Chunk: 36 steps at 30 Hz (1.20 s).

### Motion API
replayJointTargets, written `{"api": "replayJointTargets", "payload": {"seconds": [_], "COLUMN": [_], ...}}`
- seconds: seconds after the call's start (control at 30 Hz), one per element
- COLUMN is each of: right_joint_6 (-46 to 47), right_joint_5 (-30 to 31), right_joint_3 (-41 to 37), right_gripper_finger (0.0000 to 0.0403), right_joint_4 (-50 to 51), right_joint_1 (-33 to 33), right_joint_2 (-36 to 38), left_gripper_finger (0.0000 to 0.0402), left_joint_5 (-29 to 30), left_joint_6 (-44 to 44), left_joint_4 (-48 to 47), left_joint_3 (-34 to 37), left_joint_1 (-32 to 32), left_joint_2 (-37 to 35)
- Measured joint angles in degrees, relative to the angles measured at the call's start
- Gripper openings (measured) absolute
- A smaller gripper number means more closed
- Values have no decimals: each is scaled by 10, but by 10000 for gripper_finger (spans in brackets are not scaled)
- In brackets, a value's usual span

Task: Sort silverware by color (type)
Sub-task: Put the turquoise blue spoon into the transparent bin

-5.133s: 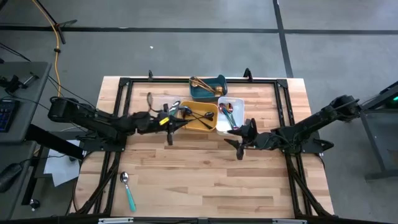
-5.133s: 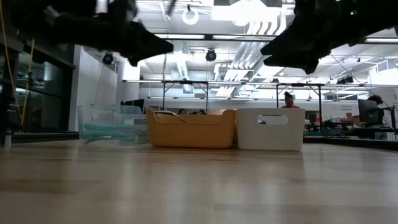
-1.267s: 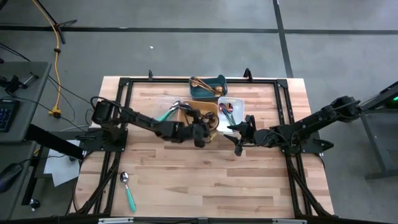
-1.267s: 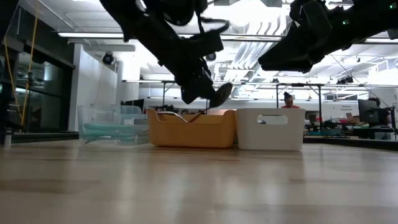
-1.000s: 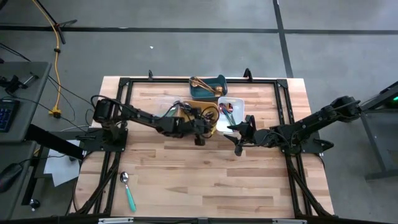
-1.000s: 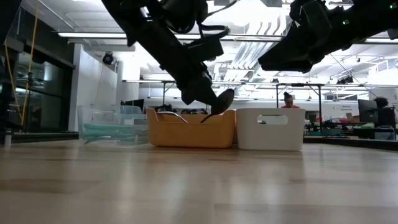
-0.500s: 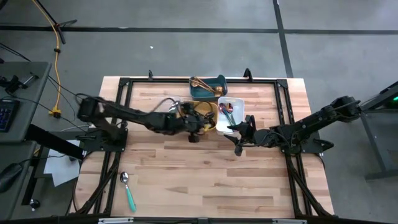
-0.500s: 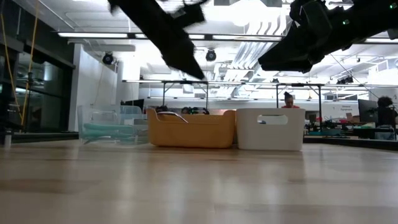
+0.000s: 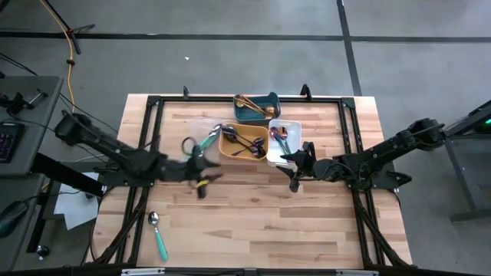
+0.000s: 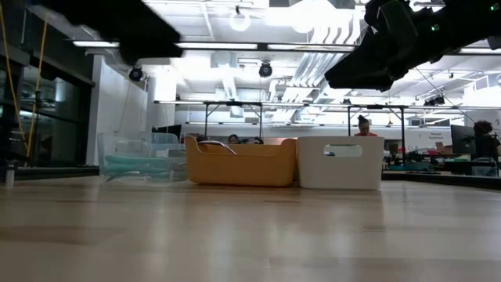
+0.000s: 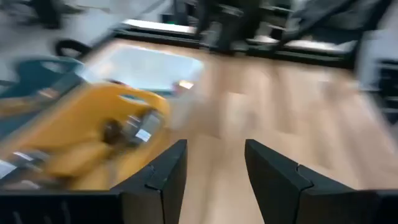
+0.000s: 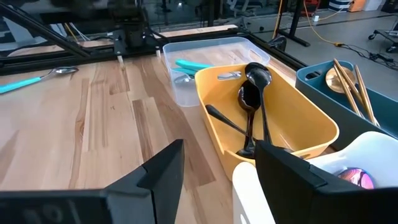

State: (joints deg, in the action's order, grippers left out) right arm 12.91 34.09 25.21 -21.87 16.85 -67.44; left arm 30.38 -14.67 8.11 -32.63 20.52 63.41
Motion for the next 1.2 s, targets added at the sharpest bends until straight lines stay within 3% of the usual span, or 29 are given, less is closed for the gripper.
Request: {"api": "replayJointTargets", "payload": {"seconds": [0.13, 0.33, 0.5, 0.8, 0.93, 1.1, 1.2], "right_joint_6": [0, -1, 1, 25, 37, 48, 50], "right_joint_5": [0, 0, 0, 0, 0, 0, 0], "right_joint_3": [0, 0, 0, 0, 0, 0, 0], "right_gripper_finger": [190, 190, 190, 190, 190, 190, 190], "right_joint_4": [-5, -11, -17, -13, -11, -12, -11], "right_joint_1": [0, 0, -4, -19, -19, -19, -19], "right_joint_2": [0, 0, 0, -5, -9, -9, -9], "left_gripper_finger": [152, 152, 152, 152, 152, 152, 152], "left_joint_5": [-4, -41, -65, -190, -250, -312, -316], "left_joint_6": [-71, -57, -23, -13, -32, -62, -61], "left_joint_4": [22, -20, -194, -578, -658, -670, -670], "left_joint_3": [59, 29, -72, -278, -303, -304, -304], "left_joint_1": [75, 162, 215, 277, 303, 334, 351], "left_joint_2": [-39, -23, 28, 205, 263, 301, 310]}}
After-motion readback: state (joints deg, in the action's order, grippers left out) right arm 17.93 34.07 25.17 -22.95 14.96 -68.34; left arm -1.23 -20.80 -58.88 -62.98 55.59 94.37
